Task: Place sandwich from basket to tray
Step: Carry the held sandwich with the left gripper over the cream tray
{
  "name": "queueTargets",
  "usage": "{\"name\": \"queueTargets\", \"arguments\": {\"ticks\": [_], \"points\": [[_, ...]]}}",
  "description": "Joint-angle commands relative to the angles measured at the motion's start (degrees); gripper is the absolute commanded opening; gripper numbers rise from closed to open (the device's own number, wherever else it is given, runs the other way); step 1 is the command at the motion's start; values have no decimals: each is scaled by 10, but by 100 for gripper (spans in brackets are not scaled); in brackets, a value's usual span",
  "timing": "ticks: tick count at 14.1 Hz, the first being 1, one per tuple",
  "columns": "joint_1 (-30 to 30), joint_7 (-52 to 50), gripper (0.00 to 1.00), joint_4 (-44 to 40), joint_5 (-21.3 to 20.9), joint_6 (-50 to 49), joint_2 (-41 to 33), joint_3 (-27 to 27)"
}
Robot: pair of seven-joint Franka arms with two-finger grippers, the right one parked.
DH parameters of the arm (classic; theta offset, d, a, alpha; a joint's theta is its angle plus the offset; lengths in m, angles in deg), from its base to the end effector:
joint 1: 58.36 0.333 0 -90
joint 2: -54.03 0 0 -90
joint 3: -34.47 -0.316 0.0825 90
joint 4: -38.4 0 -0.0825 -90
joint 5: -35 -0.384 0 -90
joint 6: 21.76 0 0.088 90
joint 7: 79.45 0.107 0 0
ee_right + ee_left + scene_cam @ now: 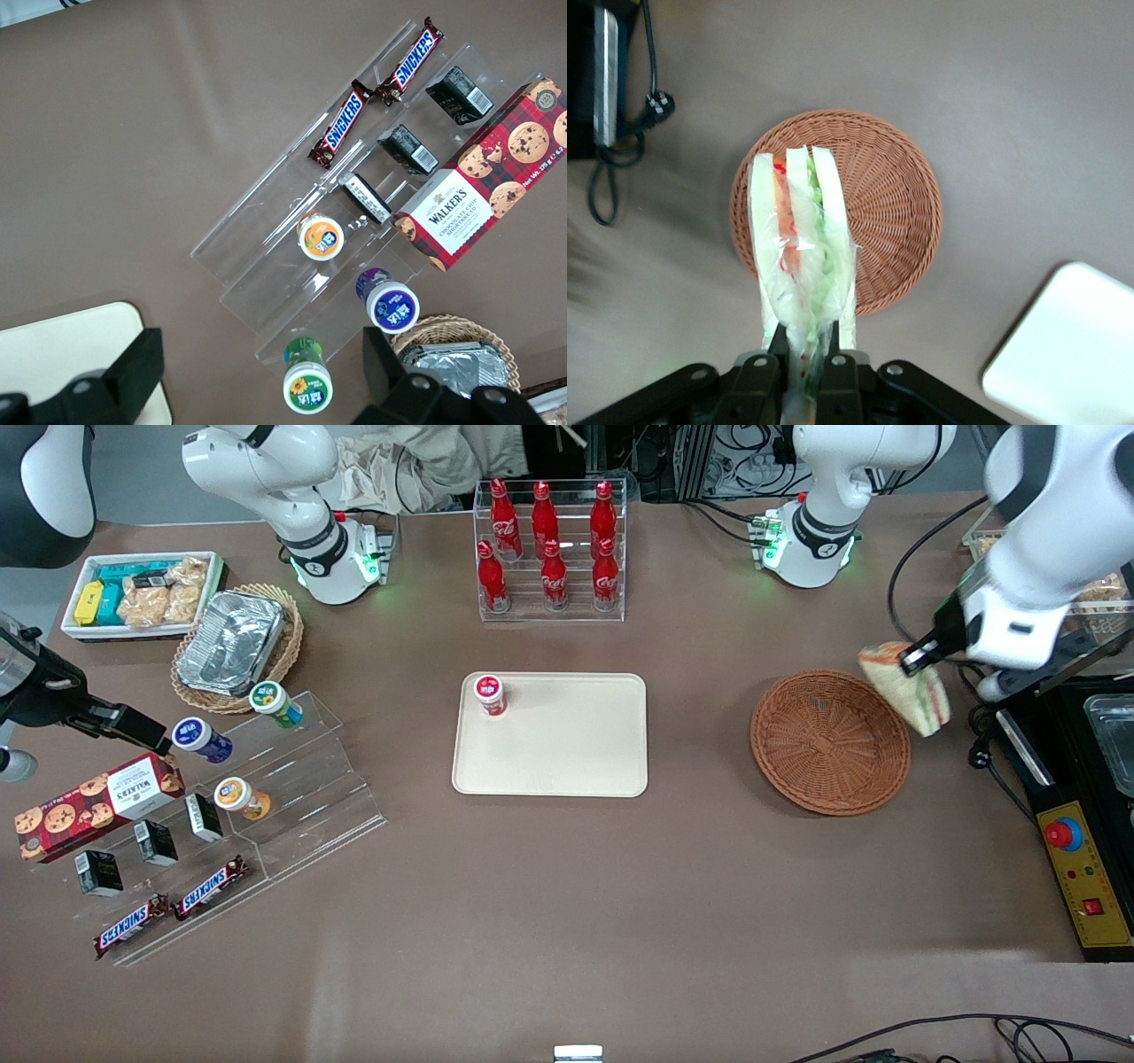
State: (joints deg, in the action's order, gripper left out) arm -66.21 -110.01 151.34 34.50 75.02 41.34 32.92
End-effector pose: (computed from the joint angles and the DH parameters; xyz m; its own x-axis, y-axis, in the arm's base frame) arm 0.4823 -0.0514 0.5601 0.9110 0.4092 -0.0508 0.4079 -0.9124 -0.0331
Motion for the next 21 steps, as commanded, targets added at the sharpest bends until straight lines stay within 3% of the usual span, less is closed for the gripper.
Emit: {"name": "queueTargets", "arguments": {"ticks": [1,6,9,15,19,21], "points": [[13,94,0,-60,8,-61,13,1],[4,228,0,-59,13,-101,15,26],[3,225,0,-55,62,-102,18,47],[2,112,0,-53,62,-15,86,184],[1,29,0,-51,29,117,169,271],[-34,3,0,-49,7,169,209,277]]}}
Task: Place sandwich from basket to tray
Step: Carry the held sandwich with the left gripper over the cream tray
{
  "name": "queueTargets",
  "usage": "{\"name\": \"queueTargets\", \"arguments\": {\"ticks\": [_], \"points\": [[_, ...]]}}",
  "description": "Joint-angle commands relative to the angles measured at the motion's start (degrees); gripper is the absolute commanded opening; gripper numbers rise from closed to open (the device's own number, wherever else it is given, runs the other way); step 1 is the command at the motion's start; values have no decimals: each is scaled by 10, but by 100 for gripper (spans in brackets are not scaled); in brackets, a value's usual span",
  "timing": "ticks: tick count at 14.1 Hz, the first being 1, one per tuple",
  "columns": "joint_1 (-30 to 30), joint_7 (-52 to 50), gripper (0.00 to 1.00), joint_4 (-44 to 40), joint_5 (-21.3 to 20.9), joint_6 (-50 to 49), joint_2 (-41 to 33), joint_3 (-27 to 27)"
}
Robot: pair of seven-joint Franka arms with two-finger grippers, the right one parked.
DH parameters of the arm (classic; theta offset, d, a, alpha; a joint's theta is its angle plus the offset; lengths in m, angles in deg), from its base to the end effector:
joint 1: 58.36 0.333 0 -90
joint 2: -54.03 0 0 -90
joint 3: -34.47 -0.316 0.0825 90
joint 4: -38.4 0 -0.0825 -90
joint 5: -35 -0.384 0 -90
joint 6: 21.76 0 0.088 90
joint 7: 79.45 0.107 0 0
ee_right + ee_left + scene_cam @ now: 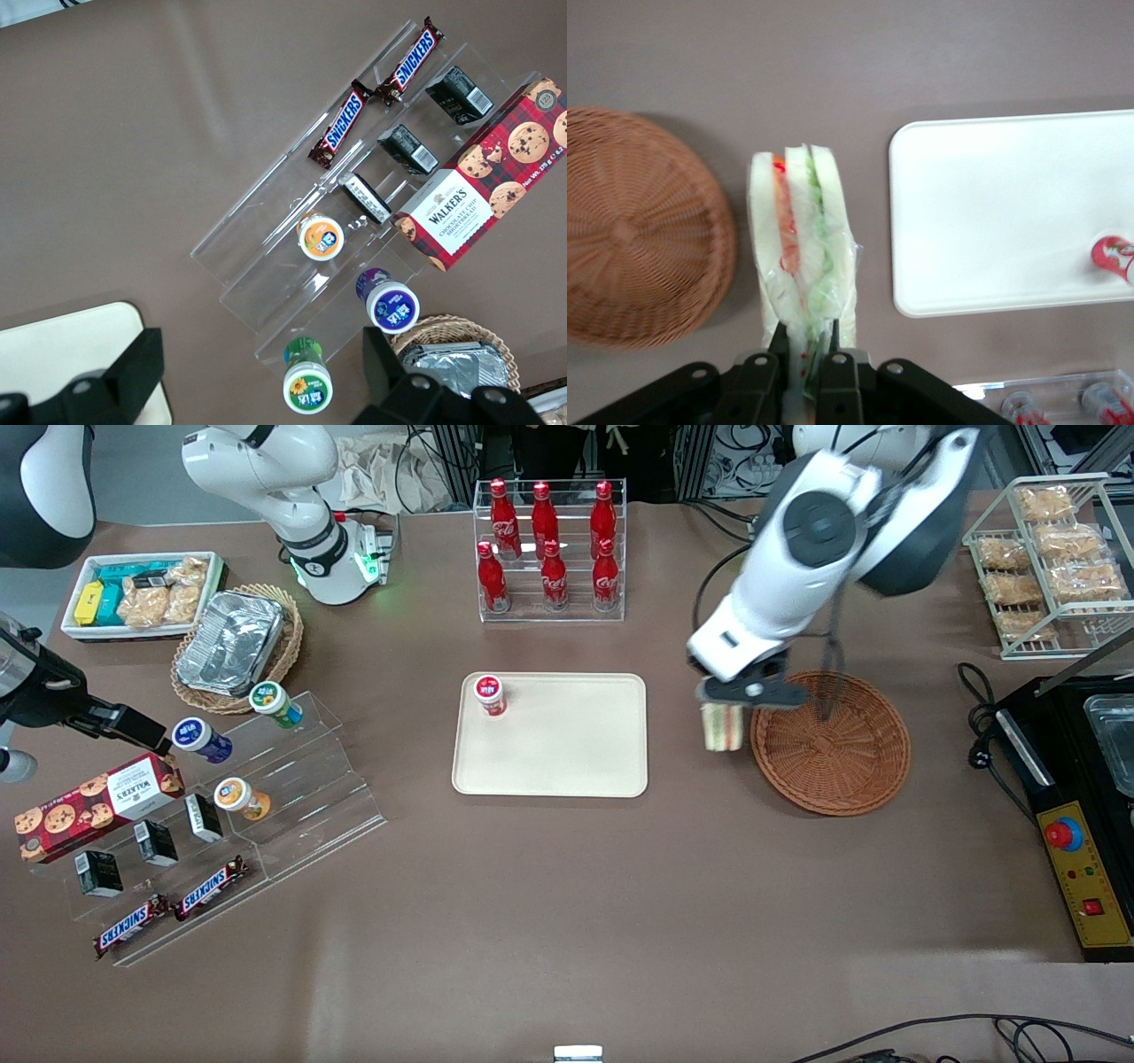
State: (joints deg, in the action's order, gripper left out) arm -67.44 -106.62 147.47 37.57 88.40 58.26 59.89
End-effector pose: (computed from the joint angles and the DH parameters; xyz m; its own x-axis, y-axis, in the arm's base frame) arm 0.4723 -0.3228 0.4585 0.9907 -0.1122 -0.0764 -0.1092 -0.9931 0.0428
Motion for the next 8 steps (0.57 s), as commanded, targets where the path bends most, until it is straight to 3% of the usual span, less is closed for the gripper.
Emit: {"name": "queueTargets", "arguments": {"ticks": [1,3,6,8], "points": [[-29,-34,0,0,-24,71,57,8],[-67,-70,0,21,-47,137,82,6],[-101,-151,0,16,-136,176,143,7],[-113,-168,0,17,-149,189,162,7]]}}
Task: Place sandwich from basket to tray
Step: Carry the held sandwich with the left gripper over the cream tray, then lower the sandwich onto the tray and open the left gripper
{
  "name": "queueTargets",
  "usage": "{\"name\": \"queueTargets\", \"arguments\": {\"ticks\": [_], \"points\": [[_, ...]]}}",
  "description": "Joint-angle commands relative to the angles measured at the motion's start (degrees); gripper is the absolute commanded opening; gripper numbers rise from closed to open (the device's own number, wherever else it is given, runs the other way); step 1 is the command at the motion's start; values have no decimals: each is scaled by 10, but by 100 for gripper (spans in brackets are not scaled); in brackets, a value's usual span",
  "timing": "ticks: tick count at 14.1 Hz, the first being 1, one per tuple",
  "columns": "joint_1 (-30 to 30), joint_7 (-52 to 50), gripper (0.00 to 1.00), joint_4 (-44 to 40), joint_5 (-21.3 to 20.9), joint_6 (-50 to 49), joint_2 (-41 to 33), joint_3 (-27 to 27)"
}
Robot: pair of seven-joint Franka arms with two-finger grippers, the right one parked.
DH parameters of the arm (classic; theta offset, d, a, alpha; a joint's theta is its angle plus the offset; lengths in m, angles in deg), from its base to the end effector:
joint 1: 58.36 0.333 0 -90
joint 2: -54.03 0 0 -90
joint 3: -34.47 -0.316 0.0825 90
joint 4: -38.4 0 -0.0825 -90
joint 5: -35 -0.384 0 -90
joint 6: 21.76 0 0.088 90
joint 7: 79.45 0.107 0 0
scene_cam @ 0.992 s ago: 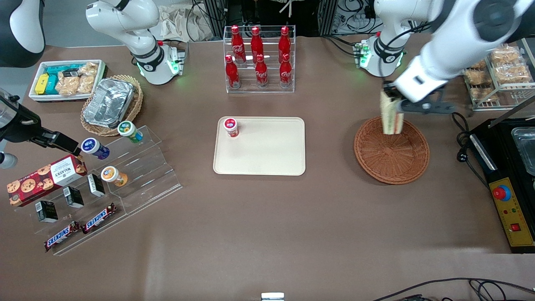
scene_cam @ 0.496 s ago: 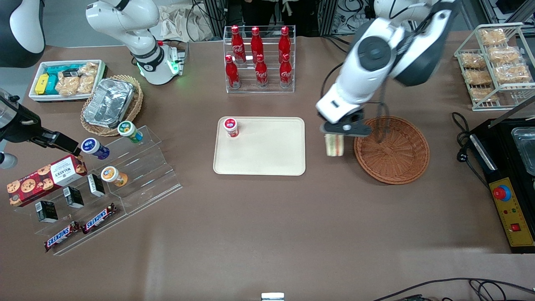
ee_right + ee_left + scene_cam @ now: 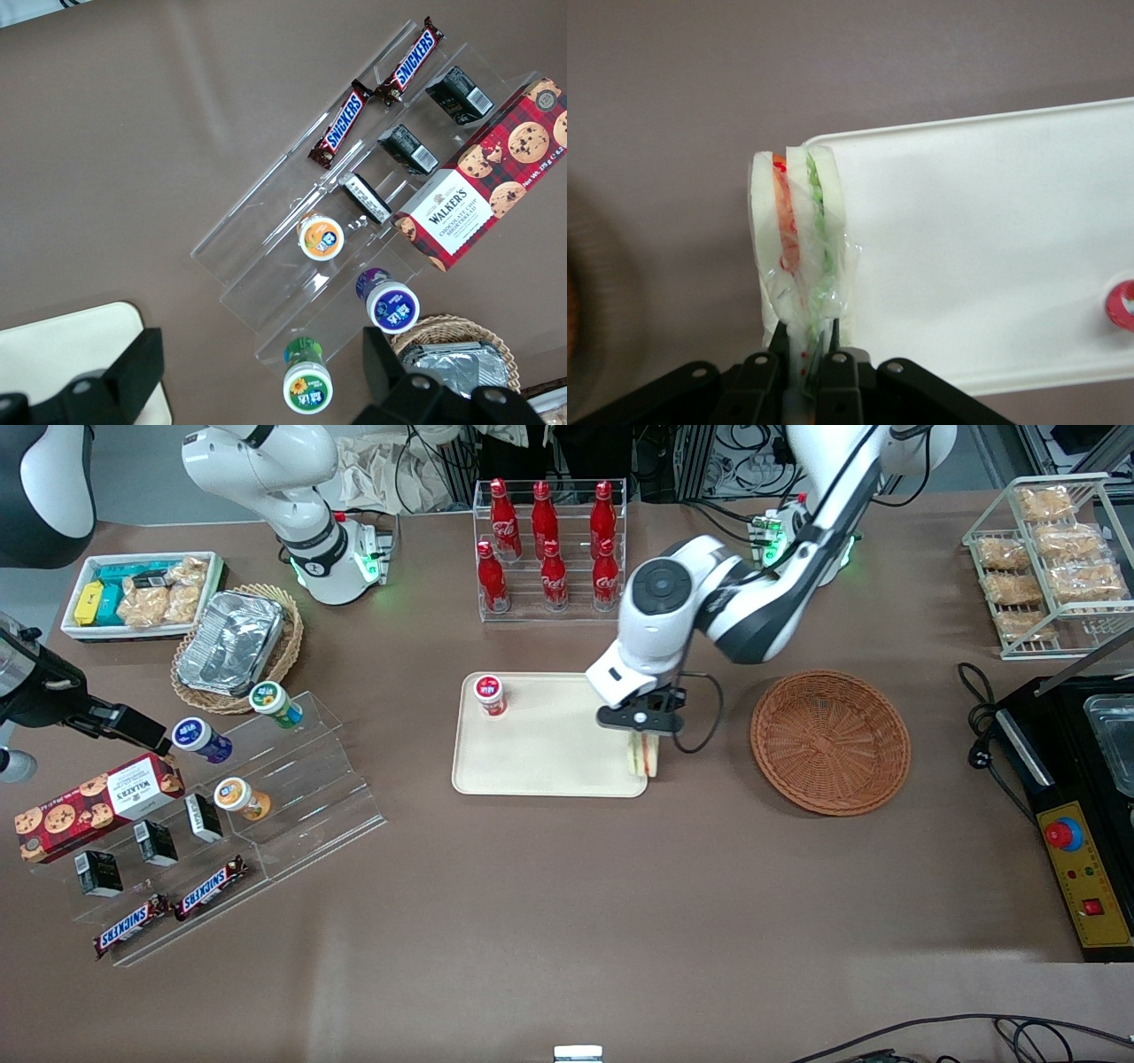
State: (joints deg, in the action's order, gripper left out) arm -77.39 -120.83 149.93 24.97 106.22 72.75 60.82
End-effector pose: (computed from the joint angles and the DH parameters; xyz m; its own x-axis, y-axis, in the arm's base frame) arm 0.4412 -0.4218 0.3294 0.9877 -0.1564 -0.0032 -0.1563 -0.9877 0.0041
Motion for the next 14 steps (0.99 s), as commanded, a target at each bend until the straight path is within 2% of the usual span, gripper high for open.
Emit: {"name": "queueTargets", "arguments": {"ticks": [1,3,8,11,14], "points": [[-21,-28,0,-7,-23,14,21,-3],[-30,-44,0,-7,-35,23,36,-3],[-45,-109,0,-7,-100,53,75,-3],[-51,-120,0,-5,-109,67,87,-3],[-49,-136,0,-4,-141,67,94,-3]]}}
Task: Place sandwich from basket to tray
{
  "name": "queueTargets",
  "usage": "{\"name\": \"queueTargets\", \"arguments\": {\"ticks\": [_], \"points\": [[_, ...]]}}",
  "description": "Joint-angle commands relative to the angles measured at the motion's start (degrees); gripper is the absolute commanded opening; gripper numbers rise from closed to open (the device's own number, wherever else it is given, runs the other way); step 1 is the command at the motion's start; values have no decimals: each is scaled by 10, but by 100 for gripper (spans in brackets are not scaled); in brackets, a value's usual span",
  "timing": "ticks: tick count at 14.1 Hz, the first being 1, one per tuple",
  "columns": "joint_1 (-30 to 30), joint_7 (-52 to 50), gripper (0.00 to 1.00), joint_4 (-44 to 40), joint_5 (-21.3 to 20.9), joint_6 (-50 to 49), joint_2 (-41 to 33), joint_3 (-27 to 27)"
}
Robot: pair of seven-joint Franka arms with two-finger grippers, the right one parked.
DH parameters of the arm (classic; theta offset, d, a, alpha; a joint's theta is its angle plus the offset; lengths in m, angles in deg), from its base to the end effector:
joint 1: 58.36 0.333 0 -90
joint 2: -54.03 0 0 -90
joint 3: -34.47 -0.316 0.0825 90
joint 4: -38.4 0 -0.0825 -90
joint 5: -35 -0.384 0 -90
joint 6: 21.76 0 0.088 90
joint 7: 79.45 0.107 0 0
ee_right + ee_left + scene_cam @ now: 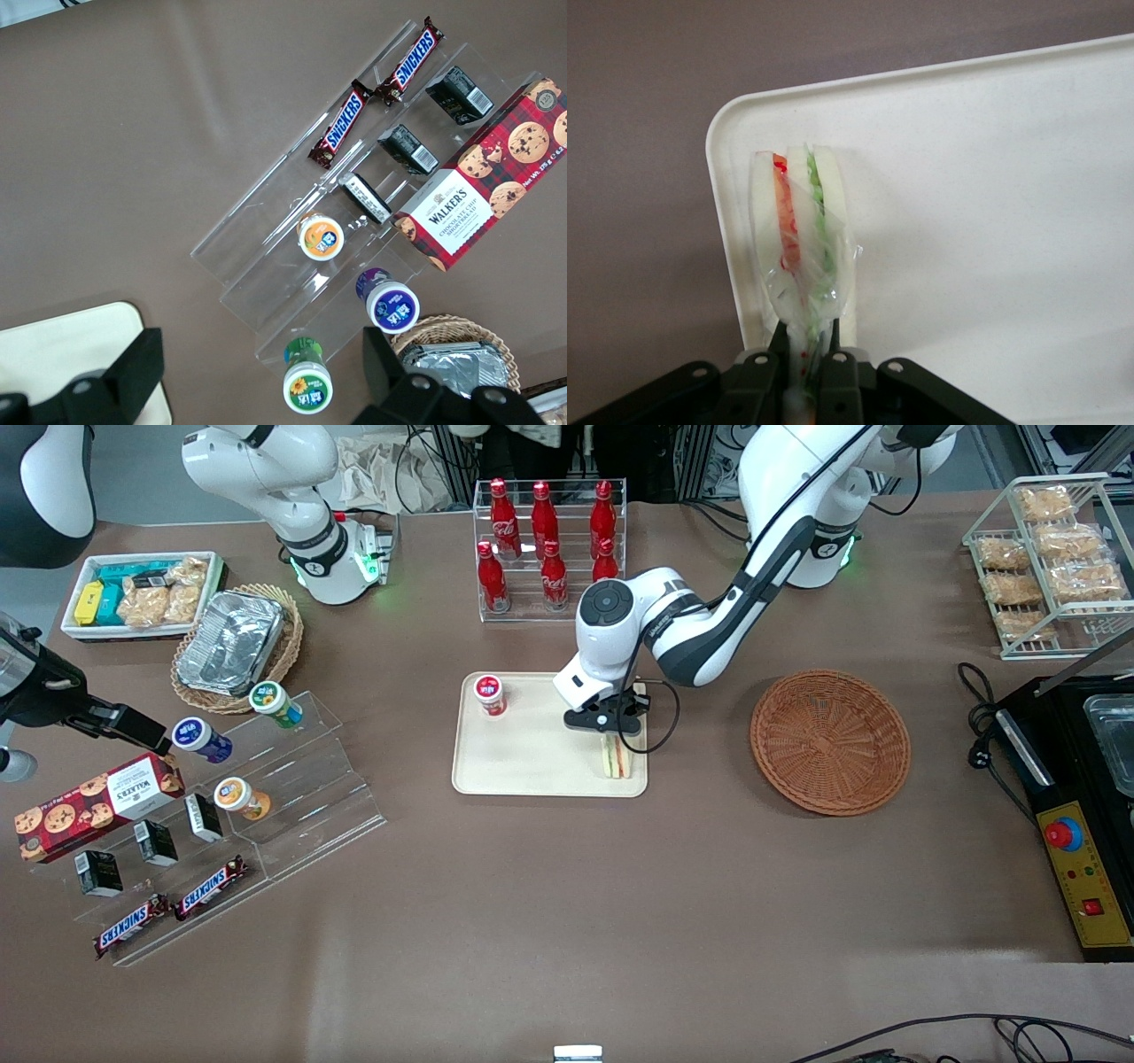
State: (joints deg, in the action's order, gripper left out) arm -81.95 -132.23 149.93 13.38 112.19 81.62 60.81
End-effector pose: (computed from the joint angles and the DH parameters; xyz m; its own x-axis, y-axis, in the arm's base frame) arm 0.4099 -0.4601 0.2520 0.9842 -0.1747 0.0294 -0.1729 -0.9834 -0.0549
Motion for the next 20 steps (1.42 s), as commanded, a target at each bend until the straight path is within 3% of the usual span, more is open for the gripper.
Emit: {"name": "queueTargets", "arguments": {"ticks": [1,2,3,4,14,20], "points": [[-1,-21,16,-5,-25,4,3,-3],[1,-20,61,-5,-26,-1,-2,-3],[2,-22,91,-7,-26,-18,-8,-3],[6,-26,99,-8,-26,-52,-17,-3],[122,39,99,-126,18,-299,-150,1],[257,223,99,-125,55,-361,-220,0]]}}
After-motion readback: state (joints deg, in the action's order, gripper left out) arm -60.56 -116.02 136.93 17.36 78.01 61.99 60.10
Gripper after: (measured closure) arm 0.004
